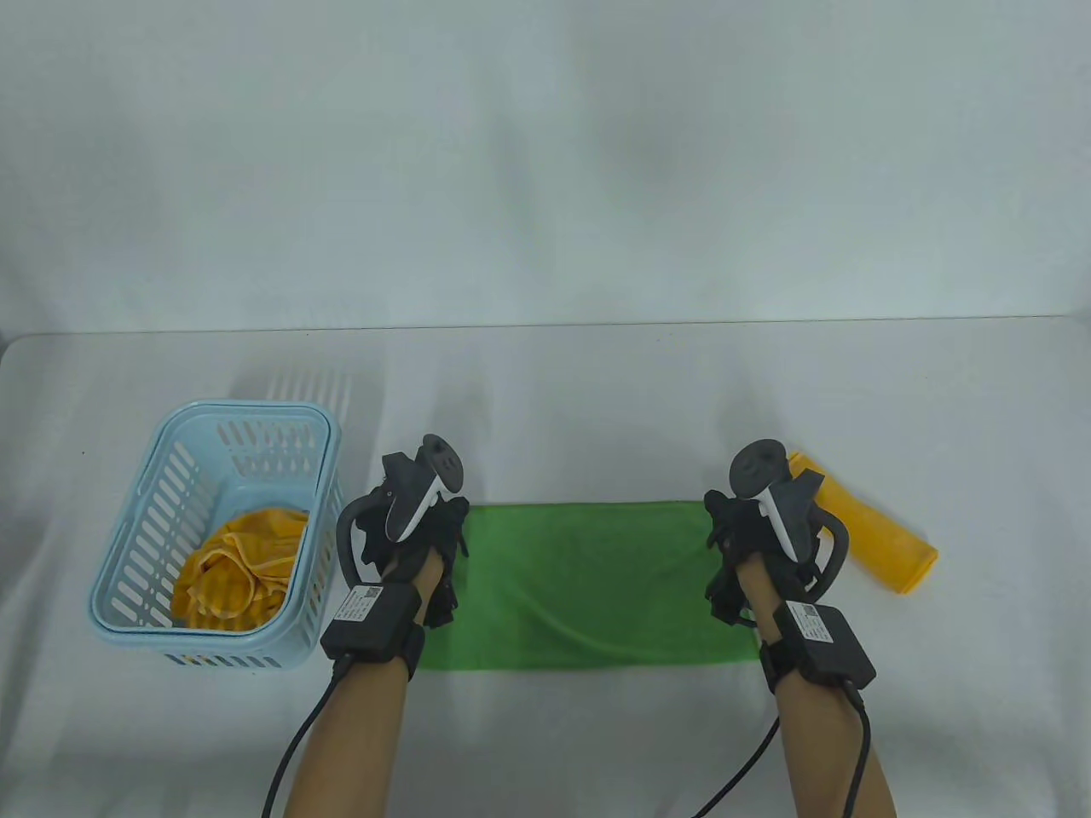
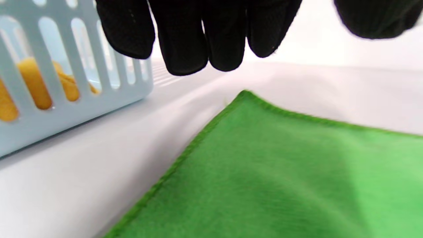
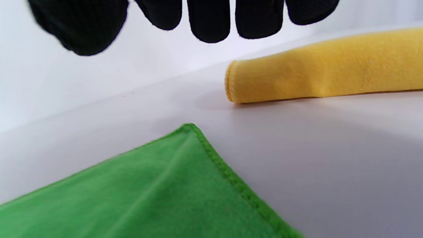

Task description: Roll square towel into towel roll

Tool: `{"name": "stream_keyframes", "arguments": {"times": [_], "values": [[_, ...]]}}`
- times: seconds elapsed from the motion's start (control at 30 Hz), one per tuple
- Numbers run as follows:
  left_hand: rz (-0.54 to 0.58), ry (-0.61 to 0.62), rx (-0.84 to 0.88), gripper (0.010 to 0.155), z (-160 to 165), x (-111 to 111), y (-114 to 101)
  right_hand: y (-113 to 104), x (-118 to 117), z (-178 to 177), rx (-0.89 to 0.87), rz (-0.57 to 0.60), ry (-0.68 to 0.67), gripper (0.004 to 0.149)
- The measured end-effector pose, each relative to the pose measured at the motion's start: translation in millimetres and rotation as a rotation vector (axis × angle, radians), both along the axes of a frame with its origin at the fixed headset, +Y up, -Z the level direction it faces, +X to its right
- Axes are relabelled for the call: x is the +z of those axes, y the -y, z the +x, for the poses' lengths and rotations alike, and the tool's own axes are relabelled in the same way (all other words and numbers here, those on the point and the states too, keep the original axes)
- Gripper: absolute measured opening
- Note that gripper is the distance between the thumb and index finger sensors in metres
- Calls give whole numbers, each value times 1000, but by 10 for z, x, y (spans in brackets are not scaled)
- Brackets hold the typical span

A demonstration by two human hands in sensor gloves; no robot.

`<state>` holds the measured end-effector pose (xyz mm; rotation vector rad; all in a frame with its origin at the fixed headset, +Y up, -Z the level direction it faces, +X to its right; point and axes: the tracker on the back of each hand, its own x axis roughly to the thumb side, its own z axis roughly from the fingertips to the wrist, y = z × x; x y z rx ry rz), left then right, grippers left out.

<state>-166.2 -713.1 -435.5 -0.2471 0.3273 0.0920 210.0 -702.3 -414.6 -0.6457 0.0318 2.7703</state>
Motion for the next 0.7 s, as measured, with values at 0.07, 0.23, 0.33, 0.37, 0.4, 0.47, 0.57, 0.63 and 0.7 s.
{"name": "stream_keyframes", "arguments": {"times": [0.07,0.23,0.33,0.37,0.4,0.47,0.57,0.63,0.7], "values": [[20,43,18,78,44,77,-76,-86,81,-61,11,14,-49,76],[109,161,52,80,100,374,-343,-289,314,-277,-3,55,-179,80],[172,206,73,81,83,545,-487,-366,441,-412,-14,75,-237,81],[192,226,81,82,67,621,-541,-387,492,-469,-22,79,-262,82],[217,244,94,82,42,699,-595,-404,543,-530,-29,83,-286,82],[255,263,125,82,-18,827,-679,-420,627,-642,-29,81,-330,82],[302,284,194,82,-143,1006,-779,-422,734,-806,-36,83,-389,81],[341,288,228,82,-249,1127,-836,-403,811,-956,-58,73,-438,80],[377,288,248,82,-327,1215,-874,-374,867,-1109,-67,63,-479,80]]}}
